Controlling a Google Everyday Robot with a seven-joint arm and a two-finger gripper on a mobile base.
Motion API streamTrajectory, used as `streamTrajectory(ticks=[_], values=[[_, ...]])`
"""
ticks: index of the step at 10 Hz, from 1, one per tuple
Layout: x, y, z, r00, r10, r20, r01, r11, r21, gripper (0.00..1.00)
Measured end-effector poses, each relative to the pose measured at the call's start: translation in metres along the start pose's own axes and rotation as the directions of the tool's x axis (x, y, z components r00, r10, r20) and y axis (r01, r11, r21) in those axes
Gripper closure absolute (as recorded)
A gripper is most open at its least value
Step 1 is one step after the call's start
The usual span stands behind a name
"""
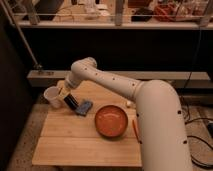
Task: Place the eraser in the ceramic cup
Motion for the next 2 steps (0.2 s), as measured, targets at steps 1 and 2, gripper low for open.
streamTrajectory(ticks=[1,2], values=[[0.0017,0.0013,0.0013,1.000,-0.002,-0.001,0.002,1.000,0.002,0.20],[0.0030,0.0026,0.0031,1.000,-0.004,-0.002,0.004,1.000,0.004,0.20]])
